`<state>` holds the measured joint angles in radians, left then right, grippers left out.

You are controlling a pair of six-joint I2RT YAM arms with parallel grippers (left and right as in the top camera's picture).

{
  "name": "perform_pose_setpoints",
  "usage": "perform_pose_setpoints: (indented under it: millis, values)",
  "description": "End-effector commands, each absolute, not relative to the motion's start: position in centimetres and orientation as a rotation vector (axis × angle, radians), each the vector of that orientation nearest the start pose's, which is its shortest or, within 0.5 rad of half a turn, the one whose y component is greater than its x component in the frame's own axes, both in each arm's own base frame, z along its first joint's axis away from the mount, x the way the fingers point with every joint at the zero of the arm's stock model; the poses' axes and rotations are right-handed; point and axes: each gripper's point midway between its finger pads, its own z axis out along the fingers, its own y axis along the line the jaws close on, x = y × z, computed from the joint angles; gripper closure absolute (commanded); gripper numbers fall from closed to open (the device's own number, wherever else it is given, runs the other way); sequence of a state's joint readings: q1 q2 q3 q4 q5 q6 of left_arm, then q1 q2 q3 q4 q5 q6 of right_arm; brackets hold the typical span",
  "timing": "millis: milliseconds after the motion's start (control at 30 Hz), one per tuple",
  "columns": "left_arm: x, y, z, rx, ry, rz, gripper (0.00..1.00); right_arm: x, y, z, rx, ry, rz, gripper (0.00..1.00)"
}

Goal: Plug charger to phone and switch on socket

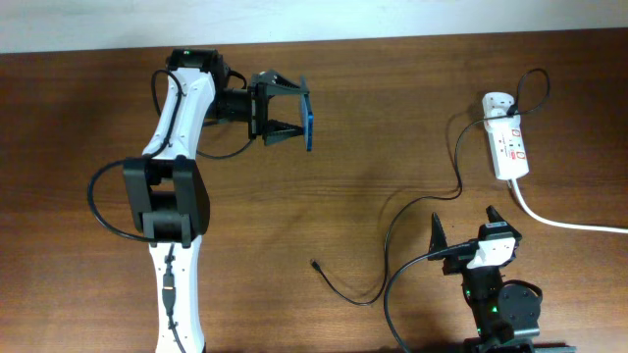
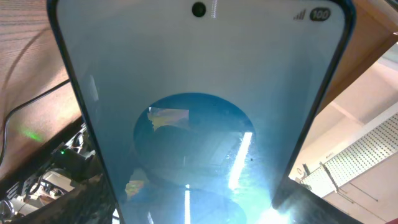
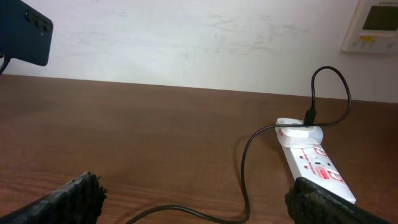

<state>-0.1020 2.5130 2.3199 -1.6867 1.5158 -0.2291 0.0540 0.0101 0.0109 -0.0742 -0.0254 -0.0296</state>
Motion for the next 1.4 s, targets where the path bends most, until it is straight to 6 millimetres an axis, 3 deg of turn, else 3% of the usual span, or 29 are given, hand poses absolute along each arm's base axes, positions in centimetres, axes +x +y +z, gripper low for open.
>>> perform_pose_setpoints:
  millis: [0, 333, 467, 567, 667, 733, 800, 867, 900, 933, 1000, 1200, 1300, 1367]
  values:
    - [44.7, -21.5, 21.4, -0.549, 2.525, -2.470, 0.22, 24.5, 1.6, 15.6, -0.080, 1.646, 0.038, 0.02]
    - [44.7, -21.5, 21.4, -0.549, 2.525, -2.470, 0.22, 24.5, 1.9, 15.7, -0.080, 1.644, 0.062, 0.02]
    - [44.7, -21.5, 21.4, -0.549, 2.525, -2.470, 0.22, 24.3, 3.7, 16.0, -0.072, 1.635, 0.227, 0.01]
    - [44.7, -21.5, 21.4, -0.550, 2.525, -2.470, 0.22, 22.7, 8.3, 16.6, -0.259, 1.606, 0.488, 0.02]
    - [44.7, -21.5, 21.4, -0.550, 2.525, -2.470, 0.22, 21.0, 10.8, 20.0, -0.424, 1.442, 0.599, 0.02]
    - [44.7, -21.5, 21.4, -0.550, 2.525, -2.470, 0.22, 20.2, 10.7, 23.8, -0.391, 1.301, 0.638, 0.02]
    - [44.7, -21.5, 21.4, -0.550, 2.525, -2.470, 0.22, 20.5, 9.5, 26.1, -0.329, 1.281, 0.570, 0.02]
    - [44.7, -21.5, 21.4, -0.550, 2.525, -2.470, 0.22, 21.1, 7.7, 27.3, -0.310, 1.391, 0.384, 0.02]
    - [44.7, -21.5, 21.4, -0.550, 2.525, -2.470, 0.22, 21.5, 6.6, 27.3, -0.271, 1.451, 0.317, 0.02]
    - [44.7, -21.5, 21.4, -0.550, 2.525, -2.470, 0.23, 22.4, 4.0, 27.0, -0.153, 1.576, 0.193, 0.02]
    - [44.7, -21.5, 21.4, -0.549, 2.525, -2.470, 0.21, 23.5, 2.5, 26.1, -0.080, 1.654, 0.123, 0.02]
    - [44.7, -21.5, 21.4, -0.555, 2.527, -2.471, 0.22, 26.4, 3.0, 20.2, -0.075, 1.910, 0.154, 0.02]
    - [44.7, -21.5, 21.4, -0.560, 2.528, -2.472, 0.22, 26.1, 5.6, 20.9, -0.180, 1.876, 0.297, 0.02]
    - [44.7, -21.5, 21.4, -0.565, 2.530, -2.473, 0.22, 26.1, 5.7, 21.0, -0.187, 1.872, 0.306, 0.02]
